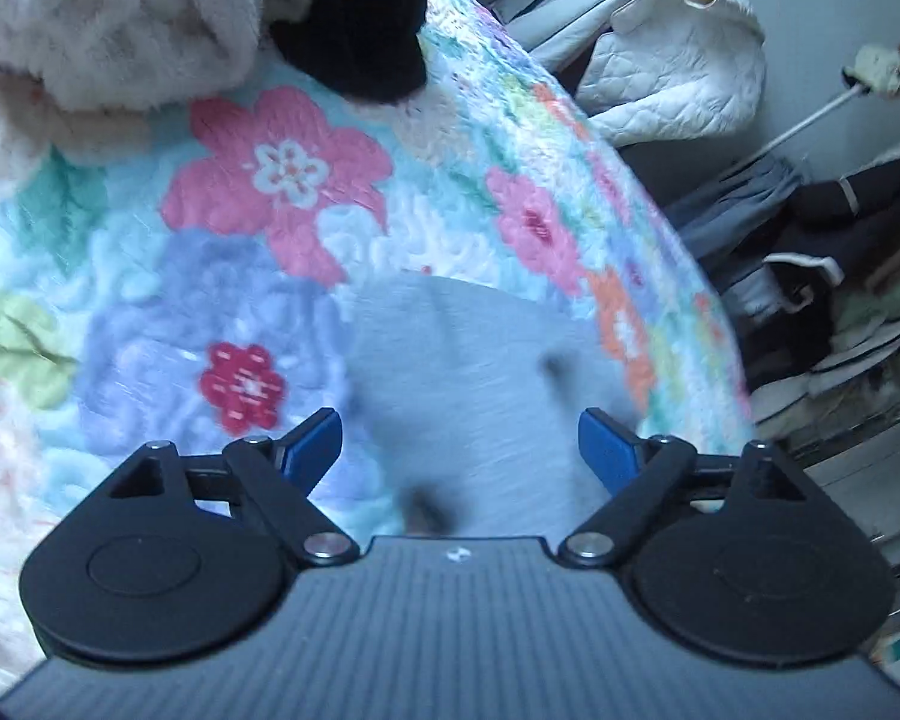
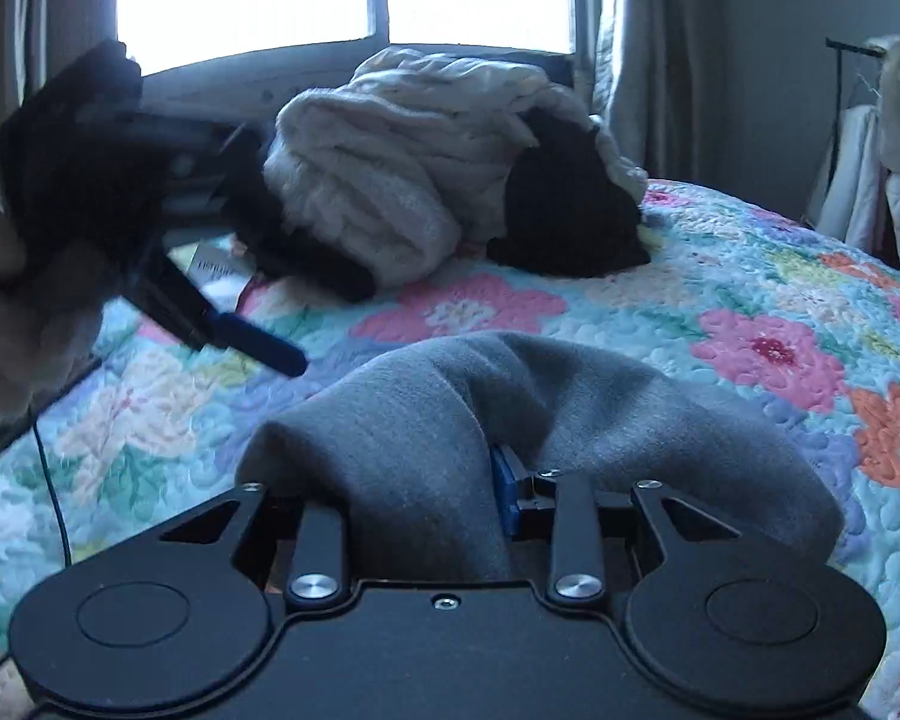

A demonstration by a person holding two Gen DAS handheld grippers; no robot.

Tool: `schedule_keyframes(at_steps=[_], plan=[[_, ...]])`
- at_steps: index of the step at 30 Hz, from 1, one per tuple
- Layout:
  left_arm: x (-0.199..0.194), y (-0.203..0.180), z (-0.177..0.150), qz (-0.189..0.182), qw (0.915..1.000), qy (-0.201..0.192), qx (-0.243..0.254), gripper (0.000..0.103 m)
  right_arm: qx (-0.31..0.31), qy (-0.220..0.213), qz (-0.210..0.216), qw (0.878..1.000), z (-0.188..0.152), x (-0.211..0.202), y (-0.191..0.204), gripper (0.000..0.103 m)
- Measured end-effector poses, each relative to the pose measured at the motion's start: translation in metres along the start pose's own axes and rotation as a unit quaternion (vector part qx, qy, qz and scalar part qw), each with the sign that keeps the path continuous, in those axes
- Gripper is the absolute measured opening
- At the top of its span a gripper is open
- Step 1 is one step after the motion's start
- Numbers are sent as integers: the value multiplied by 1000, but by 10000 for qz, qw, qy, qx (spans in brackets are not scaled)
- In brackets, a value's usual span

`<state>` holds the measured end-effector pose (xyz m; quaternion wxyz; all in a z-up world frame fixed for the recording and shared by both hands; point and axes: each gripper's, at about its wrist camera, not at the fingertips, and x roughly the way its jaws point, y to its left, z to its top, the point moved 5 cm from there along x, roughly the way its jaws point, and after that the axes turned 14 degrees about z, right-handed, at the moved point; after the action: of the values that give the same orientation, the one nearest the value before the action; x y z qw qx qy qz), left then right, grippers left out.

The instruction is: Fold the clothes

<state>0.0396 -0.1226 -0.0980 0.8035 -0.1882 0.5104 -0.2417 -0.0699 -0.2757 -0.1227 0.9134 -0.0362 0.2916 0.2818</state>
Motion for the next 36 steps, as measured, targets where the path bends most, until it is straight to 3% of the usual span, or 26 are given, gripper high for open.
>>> schedule_keyframes(at_steps=[2, 3, 5, 6, 9, 13, 15, 18, 22, 23, 25, 26, 27, 29, 32, 36], plan=[[3, -8, -3, -225, 9997, -41, 55, 89, -539, 233, -98, 9982, -2, 4, 19, 43], [12, -14, -10, -74, 9996, -44, 269, 90, -581, 287, -131, 9978, -2, 4, 24, 44], [34, -16, -25, 617, 9956, 100, 701, 91, -518, 434, 0, 9977, -1, -7, 29, 51], [45, -11, -33, 815, 9933, 155, 805, 98, -453, 516, 109, 9976, 0, -14, 30, 52], [50, 11, -41, 414, 9984, 236, 297, 98, 100, 571, 616, 9964, -2, -45, 22, 65], [38, 15, -36, 169, 9992, 77, 348, 95, 1632, -10, 516, 9852, -5, -90, -22, 76], [39, 9, -33, -11, 9991, 114, 420, 96, 2523, -350, 351, 9664, -18, -103, -50, 87], [51, 3, -37, -243, 9972, 506, 488, 96, 3602, -400, 323, 9315, -53, -92, -81, 89], [75, 2, -49, -358, 9951, 783, 483, 98, 4578, -559, 946, 8823, -99, -43, -99, 90], [78, 2, -49, -450, 9952, 767, 408, 96, 4646, -719, 1076, 8760, -100, -36, -100, 91], [82, 0, -47, -564, 9949, 754, 371, 78, 4642, -860, 1309, 8718, -91, -22, -98, 87], [83, 0, -45, -516, 9952, 742, 382, 68, 4593, -796, 1440, 8729, -86, -13, -97, 69], [83, -1, -44, -434, 9954, 733, 435, 61, 4576, -727, 1526, 8730, -82, -4, -96, 65], [81, -3, -40, -383, 9958, 726, 410, 57, 4621, -710, 1557, 8702, -78, 0, -98, 55], [70, -27, -33, -510, 9954, 600, 541, 55, 4449, -1045, 1577, 8754, -65, -27, -102, 42], [60, -106, -33, -994, 9888, 378, 1044, 55, 4247, -1684, 1349, 8793, -54, -103, -121, 41]])
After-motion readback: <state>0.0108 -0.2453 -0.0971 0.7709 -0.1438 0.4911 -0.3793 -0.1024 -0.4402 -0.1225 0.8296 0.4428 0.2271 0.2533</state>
